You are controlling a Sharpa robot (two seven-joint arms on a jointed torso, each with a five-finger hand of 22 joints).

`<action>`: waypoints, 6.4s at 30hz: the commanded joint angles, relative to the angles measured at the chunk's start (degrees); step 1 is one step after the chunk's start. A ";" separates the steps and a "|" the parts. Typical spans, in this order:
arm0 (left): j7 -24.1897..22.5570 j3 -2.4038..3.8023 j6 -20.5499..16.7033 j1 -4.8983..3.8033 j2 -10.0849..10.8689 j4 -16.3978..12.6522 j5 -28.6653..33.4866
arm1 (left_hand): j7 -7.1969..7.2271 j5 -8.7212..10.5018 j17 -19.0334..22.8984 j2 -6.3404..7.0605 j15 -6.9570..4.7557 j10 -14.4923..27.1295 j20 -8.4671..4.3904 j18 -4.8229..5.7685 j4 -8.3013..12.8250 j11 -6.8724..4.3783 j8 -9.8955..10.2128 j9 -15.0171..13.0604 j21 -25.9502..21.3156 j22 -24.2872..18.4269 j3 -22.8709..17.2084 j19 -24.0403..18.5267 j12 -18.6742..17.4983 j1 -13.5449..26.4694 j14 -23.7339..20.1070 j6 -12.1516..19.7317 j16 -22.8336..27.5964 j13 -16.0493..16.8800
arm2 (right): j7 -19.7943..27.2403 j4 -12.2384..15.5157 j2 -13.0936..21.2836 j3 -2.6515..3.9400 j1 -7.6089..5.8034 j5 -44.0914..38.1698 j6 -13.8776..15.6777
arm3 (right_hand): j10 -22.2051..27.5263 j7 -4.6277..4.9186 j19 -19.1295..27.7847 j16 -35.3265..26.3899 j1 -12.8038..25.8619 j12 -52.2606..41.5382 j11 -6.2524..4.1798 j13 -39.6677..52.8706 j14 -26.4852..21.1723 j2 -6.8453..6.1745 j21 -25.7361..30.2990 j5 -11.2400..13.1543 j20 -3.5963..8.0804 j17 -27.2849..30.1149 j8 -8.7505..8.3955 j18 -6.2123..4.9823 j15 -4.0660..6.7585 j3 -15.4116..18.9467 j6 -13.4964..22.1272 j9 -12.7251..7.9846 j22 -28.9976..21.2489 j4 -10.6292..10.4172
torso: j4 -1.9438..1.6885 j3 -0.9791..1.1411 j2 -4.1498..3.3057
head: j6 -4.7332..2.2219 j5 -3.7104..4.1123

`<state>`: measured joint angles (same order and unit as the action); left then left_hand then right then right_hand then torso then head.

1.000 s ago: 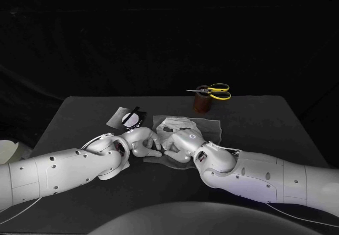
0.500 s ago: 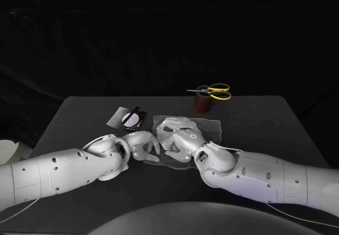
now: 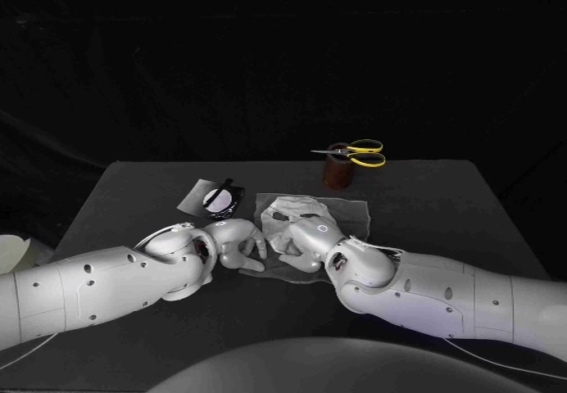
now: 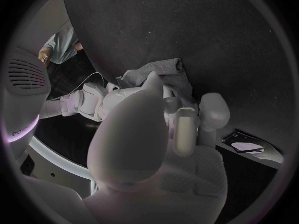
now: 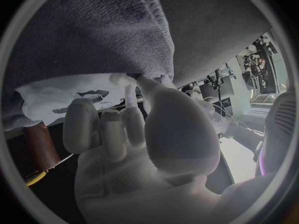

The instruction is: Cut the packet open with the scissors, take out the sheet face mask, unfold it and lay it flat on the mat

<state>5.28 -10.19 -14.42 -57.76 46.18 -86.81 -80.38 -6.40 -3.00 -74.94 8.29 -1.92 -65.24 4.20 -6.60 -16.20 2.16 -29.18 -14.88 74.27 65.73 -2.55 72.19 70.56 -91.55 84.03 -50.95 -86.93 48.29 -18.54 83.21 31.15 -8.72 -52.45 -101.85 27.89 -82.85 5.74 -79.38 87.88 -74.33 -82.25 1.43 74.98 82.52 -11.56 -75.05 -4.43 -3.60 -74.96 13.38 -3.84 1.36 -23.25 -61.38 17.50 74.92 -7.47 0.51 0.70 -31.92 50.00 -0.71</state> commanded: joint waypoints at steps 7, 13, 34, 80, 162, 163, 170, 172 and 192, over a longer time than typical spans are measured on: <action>2.82 -0.58 3.85 0.56 0.28 0.43 -1.68 | -0.12 0.23 -4.59 0.27 0.55 -0.48 0.22 0.65 -0.18 0.00 0.04 0.00 0.08 -0.11 -0.08 -0.03 0.62 -0.41 2.40 0.20 -0.22 0.34 | 0.58 -0.13 -0.01 0.03 0.00 -0.39 2.68 | -5.50 -1.15 -0.98 0.53 -1.43 -1.33 -1.35 11.18 7.02 5.50 -1.02 1.51 0.43 -13.45 0.77 -0.11 1.99 -4.38 -1.42 0.51 4.14 0.35 | 0.00 0.02 -0.02 | 0.00 -0.09; 2.75 -0.58 3.83 0.56 0.28 0.43 -1.62 | -0.13 0.23 -4.54 0.20 0.57 -0.49 0.24 0.62 -0.21 0.02 0.04 0.03 0.03 -0.20 -0.11 -0.10 0.68 -0.40 2.38 0.15 -0.21 0.38 | 1.88 0.05 0.18 0.05 0.00 0.40 5.72 | -5.84 -1.48 -1.67 0.79 -0.44 -2.35 -1.65 11.79 7.10 7.21 -1.90 1.62 0.77 -13.71 1.59 0.15 2.27 -6.46 -1.92 1.11 4.94 -0.27 | 0.02 0.07 -0.01 | 0.00 -0.15; 2.84 -0.59 3.94 0.55 0.43 0.45 -1.09 | -0.20 0.22 -4.47 -0.14 0.64 -0.39 0.33 0.58 -0.21 0.08 0.10 0.17 -0.07 -0.33 -0.36 -0.27 0.87 -0.59 2.33 0.07 -0.20 0.51 | 2.12 -3.11 1.65 0.59 -0.19 11.81 6.60 | -5.79 -2.04 -1.37 0.48 -0.05 -1.83 -2.15 11.52 7.01 7.79 -1.36 1.64 1.18 -13.40 3.22 0.02 2.66 -9.81 -2.72 2.25 4.76 0.50 | 0.06 0.02 -0.01 | 0.00 0.20; 2.73 -0.64 4.71 0.54 0.75 0.78 0.03 | -0.22 0.21 -4.63 -0.59 0.72 -0.81 0.46 0.57 -0.12 0.13 0.14 0.41 -0.03 -0.25 -0.85 -0.32 1.66 -1.06 2.36 -0.21 -0.26 1.70 | 3.43 -7.02 0.96 1.20 -1.53 36.61 7.08 | -5.45 -1.97 -0.41 0.02 0.67 -0.51 -2.10 10.76 6.87 7.89 0.10 1.61 1.24 -12.96 3.65 -0.35 2.69 -10.83 -2.30 2.65 3.78 0.91 | 0.03 0.02 -0.04 | 0.00 0.68; 1.92 -0.67 4.25 0.53 0.70 0.29 1.33 | -0.21 0.21 -4.76 -1.09 0.72 -0.68 0.53 0.54 -0.09 0.12 0.14 0.67 0.00 -0.21 -1.58 -0.40 2.05 -1.66 2.38 -0.54 -0.31 2.12 | 4.29 -4.95 -0.67 0.80 -0.72 -1.54 7.28 | -5.22 1.85 -0.36 1.05 2.32 -1.61 1.28 11.20 7.10 1.45 1.26 0.97 -1.38 -13.90 -2.66 -0.38 -0.34 -1.55 3.74 -0.73 4.72 7.25 | -0.03 -0.01 -0.05 | 0.00 -0.49; 1.92 -0.67 4.26 0.53 0.70 0.27 1.34 | -0.21 0.21 -4.76 -1.09 0.72 -0.68 0.53 0.54 -0.09 0.12 0.14 0.67 0.00 -0.21 -1.58 -0.40 2.05 -1.66 2.38 -0.54 -0.31 2.12 | 4.24 -5.11 -0.77 0.80 -0.73 -1.52 7.06 | -5.23 1.83 -0.35 1.05 2.32 -1.64 1.26 11.21 7.10 1.49 1.27 0.98 -1.38 -13.89 -2.63 -0.38 -0.33 -1.56 3.65 -0.72 4.72 7.24 | -0.05 -0.01 -0.07 | 0.00 -0.49; 1.93 -0.67 4.25 0.53 0.71 0.15 1.36 | -0.21 0.21 -4.76 -1.09 0.72 -0.68 0.53 0.54 -0.09 0.12 0.14 0.67 0.00 -0.21 -1.58 -0.40 2.05 -1.66 2.38 -0.54 -0.31 2.12 | 4.13 -5.78 -1.28 0.80 -0.73 -1.47 6.30 | -5.28 1.56 -0.41 1.12 2.06 -1.83 1.06 11.33 7.12 1.86 1.21 0.97 -1.33 -13.96 -2.41 -0.39 -0.19 -1.69 2.89 -0.66 4.81 7.29 | -0.05 -0.02 -0.06 | 0.00 -0.53; 1.95 -0.67 4.24 0.53 0.73 0.10 1.37 | -0.24 0.21 -4.83 -1.12 0.74 -0.66 0.54 0.56 -0.12 0.14 0.16 0.75 0.05 -0.13 -1.71 -0.37 2.14 -1.70 2.40 -0.58 -0.34 2.22 | 4.15 -5.93 -1.38 0.80 -0.73 -1.46 6.20 | -5.31 1.32 -0.47 1.15 1.90 -1.90 0.86 11.38 7.14 2.21 1.13 1.01 -1.23 -13.99 -2.16 -0.38 -0.05 -1.83 2.15 -0.58 4.91 7.31 | -0.02 -0.02 -0.02 | 0.00 -0.58; 2.00 -0.67 4.29 0.52 0.77 0.02 1.58 | -0.25 0.21 -4.84 -1.13 0.74 -0.64 0.55 0.55 -0.12 0.15 0.17 0.77 0.04 -0.16 -1.75 -0.39 2.16 -1.72 2.41 -0.60 -0.34 2.23 | 4.63 -6.99 -1.76 0.80 -0.73 -0.69 9.19 | -5.99 -1.83 -1.69 2.00 1.64 -3.61 -1.81 12.45 7.44 6.22 -0.55 1.66 0.54 -14.91 1.27 0.05 2.15 -3.49 -3.26 1.04 6.30 6.17 | 0.05 0.04 0.00 | 0.00 -0.46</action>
<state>5.29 -10.25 -13.96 -57.85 46.77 -87.05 -78.48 -6.15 -3.00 -74.94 7.18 -1.51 -65.60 4.40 -6.58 -16.28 2.18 -29.40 -14.10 74.22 65.54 -4.06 71.96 72.52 -92.63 84.03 -51.35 -86.96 50.45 -13.78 76.31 29.49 -7.94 -53.14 -102.41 35.74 -83.91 3.96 -81.11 89.75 -72.71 -85.55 0.07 74.91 82.41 -5.86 -75.33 -3.08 -3.34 -74.91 14.42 -4.78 1.68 -26.56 -64.41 18.37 74.95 -1.35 0.54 0.73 -31.93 50.00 -1.19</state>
